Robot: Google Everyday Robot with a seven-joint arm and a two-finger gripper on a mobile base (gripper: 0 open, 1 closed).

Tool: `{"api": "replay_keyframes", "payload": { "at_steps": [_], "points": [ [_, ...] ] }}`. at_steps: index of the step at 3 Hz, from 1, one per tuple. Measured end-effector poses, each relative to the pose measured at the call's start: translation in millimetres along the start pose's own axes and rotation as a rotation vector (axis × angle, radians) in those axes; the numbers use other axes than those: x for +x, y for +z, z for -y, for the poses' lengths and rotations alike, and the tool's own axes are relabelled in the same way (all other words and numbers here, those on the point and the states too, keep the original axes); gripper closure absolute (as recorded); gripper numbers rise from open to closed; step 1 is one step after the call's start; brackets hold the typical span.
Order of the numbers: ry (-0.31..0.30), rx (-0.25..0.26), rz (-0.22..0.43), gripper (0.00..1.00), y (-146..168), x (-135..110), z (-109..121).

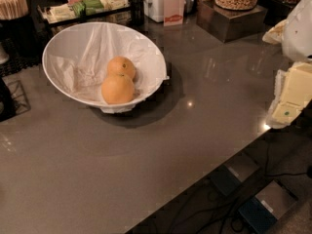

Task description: Pick orange from white bowl

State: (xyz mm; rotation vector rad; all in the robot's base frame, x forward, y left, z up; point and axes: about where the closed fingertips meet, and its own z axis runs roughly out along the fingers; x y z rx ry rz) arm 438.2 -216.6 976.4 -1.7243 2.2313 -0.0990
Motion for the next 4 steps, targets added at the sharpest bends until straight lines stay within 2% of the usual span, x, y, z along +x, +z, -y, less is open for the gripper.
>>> {"api": "replay_keyframes", "payload": {
  "at_steps": [1,2,3,4],
  "points": [
    [-0.001,0.0,0.001,0.0,0.1,-0.3,0.1],
    [-0.067,-0.002,0.059,0.0,11.9,-28.7,8.2],
    [-0.188,0.011,0.123,0.0,17.7,-78.0,20.4],
    [-0.289,0.058,0.162,0.0,9.7,-122.0,25.1]
  ]
}}
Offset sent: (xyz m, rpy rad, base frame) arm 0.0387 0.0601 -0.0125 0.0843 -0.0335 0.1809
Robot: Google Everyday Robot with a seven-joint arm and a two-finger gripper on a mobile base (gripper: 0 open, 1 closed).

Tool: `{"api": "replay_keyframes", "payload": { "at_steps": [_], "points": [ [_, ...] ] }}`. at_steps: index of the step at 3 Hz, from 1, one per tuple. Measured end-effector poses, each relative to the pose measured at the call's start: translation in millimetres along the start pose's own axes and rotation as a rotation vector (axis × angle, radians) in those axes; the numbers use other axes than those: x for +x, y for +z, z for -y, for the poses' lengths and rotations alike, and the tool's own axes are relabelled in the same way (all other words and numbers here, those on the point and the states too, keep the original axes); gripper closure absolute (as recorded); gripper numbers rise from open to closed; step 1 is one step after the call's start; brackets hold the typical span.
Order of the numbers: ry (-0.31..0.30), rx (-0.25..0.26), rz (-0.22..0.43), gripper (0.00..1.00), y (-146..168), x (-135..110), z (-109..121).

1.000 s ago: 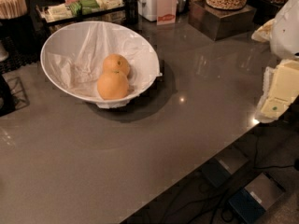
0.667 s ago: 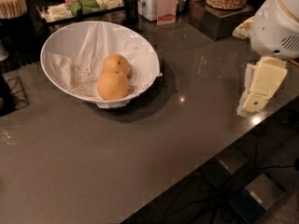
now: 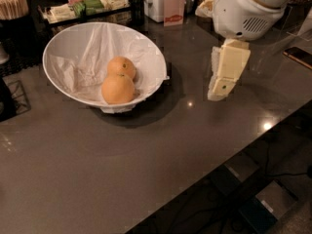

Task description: Pick orange from white bowl

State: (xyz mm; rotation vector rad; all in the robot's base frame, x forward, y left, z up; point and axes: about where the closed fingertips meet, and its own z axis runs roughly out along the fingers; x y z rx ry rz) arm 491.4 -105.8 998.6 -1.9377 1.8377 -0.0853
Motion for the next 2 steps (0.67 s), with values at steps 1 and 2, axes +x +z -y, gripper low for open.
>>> {"api": "replay_keyframes", "payload": {
  "at_steps": [1,2],
  "points": [
    [0.0,0.0,0.0,0.0,0.0,0.0,0.0],
    [-0.025,0.004,0.016,0.0,7.1,-7.0,5.2]
  ]
}}
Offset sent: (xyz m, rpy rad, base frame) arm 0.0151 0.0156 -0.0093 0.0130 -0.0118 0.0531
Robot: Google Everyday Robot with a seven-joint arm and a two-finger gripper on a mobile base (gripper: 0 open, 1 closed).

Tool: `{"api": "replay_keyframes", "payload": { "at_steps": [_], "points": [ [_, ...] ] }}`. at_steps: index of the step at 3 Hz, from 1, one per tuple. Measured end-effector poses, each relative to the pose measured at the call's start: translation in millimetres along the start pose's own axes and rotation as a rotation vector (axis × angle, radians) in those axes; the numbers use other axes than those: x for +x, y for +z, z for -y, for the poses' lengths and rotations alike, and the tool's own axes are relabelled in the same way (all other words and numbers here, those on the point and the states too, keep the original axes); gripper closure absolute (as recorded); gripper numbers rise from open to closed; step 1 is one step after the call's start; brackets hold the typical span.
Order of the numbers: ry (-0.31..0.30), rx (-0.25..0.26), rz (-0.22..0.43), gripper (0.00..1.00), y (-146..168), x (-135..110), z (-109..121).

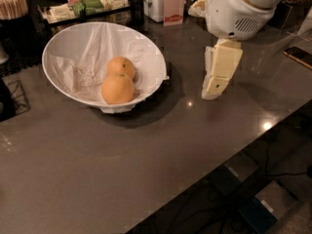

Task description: Pick orange from white bowl

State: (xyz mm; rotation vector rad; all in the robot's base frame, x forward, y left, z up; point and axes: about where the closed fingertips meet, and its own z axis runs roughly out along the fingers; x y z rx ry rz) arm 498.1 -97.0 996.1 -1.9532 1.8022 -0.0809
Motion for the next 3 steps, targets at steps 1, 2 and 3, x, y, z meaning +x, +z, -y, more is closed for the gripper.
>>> {"api": "replay_keyframes", "payload": {
  "at_steps": [1,2,3],
  "points": [
    [-0.04,0.012,0.052,0.0,19.4,-17.3,25.2],
    [-0.122,0.02,0.108,0.0,36.0,-45.6,50.3],
    [-0.166,0.021,0.168,0.0,49.6,-64.3,73.6]
  ]
}}
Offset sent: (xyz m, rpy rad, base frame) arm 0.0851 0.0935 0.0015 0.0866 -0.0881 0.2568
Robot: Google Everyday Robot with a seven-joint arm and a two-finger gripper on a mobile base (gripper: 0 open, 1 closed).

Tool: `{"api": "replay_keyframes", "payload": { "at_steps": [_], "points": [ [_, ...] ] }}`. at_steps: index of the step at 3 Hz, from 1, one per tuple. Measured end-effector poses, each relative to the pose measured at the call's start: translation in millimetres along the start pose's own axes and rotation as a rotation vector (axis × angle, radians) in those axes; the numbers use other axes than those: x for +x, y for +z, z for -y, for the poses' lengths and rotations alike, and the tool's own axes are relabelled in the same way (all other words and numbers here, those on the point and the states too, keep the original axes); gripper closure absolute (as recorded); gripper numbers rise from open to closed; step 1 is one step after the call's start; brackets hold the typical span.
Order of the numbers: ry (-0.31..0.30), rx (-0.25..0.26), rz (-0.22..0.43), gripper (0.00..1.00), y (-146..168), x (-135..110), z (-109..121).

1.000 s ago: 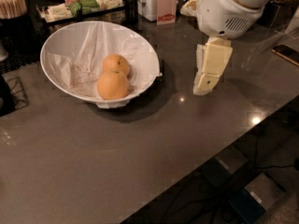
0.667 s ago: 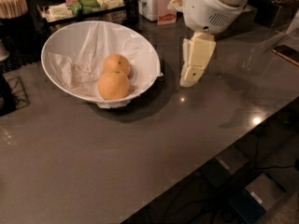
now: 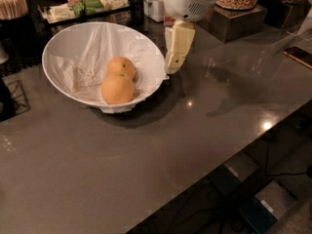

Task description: Pick orange from white bowl

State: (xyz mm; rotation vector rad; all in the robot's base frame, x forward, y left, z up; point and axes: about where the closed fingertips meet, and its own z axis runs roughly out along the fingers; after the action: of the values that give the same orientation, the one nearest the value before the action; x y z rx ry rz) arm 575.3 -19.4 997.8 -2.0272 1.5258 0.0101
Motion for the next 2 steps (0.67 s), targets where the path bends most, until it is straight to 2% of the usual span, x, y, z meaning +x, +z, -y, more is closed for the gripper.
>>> {"api": "replay_keyframes", "payload": {
  "at_steps": [1,2],
  "points": [
    [0.0,0.0,0.0,0.0,0.0,0.0,0.0],
    [-0.022,0.001,0.045,0.0,19.3,-1.9,8.6]
  ]
}}
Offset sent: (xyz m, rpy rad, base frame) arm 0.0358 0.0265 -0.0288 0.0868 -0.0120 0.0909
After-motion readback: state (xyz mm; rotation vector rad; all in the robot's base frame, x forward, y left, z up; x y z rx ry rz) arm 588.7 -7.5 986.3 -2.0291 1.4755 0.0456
